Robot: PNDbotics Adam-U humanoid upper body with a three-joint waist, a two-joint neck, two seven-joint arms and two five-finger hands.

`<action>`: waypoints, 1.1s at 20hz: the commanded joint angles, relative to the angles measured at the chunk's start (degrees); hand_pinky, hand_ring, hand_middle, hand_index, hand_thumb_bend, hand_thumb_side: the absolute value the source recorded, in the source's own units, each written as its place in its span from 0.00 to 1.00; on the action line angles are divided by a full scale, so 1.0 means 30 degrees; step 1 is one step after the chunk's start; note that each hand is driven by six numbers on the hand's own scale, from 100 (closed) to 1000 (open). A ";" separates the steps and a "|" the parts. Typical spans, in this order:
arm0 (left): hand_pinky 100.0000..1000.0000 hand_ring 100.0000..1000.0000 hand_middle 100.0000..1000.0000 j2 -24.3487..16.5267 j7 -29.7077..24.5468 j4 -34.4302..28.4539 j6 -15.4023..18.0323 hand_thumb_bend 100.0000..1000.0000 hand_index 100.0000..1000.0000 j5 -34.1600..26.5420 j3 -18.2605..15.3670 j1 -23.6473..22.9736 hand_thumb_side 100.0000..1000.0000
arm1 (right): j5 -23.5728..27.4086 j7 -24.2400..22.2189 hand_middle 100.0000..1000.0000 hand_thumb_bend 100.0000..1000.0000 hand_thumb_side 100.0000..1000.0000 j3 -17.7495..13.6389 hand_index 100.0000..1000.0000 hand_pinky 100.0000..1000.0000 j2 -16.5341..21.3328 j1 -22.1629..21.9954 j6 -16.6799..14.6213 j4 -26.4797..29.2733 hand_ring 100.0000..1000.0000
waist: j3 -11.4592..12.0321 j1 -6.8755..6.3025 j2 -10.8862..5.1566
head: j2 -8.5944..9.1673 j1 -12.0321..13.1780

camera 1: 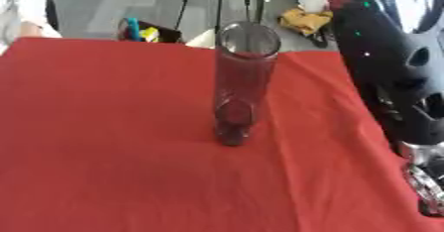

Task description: Arrange flowers into the vase.

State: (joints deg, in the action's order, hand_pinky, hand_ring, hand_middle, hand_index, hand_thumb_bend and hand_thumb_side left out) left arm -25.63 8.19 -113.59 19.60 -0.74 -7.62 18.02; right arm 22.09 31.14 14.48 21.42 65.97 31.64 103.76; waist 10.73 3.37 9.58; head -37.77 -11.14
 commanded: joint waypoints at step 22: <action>0.69 0.84 0.84 -0.0061 -0.0046 -0.0335 -0.0081 0.00 0.95 -0.0030 -0.0029 0.0378 0.96 | -0.0176 0.3086 0.00 0.00 0.54 0.0725 0.00 0.00 -0.0372 -0.0781 0.1888 0.0211 0.00 | 0.0178 -0.0001 0.0311 | 0.0061 0.0076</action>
State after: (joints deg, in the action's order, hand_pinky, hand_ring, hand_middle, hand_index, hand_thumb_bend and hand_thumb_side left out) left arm -25.12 8.11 -113.59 19.51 -0.74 -7.62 18.27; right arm 21.83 32.78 16.69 19.68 62.98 30.12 104.22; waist 11.28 3.67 11.21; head -37.77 -11.10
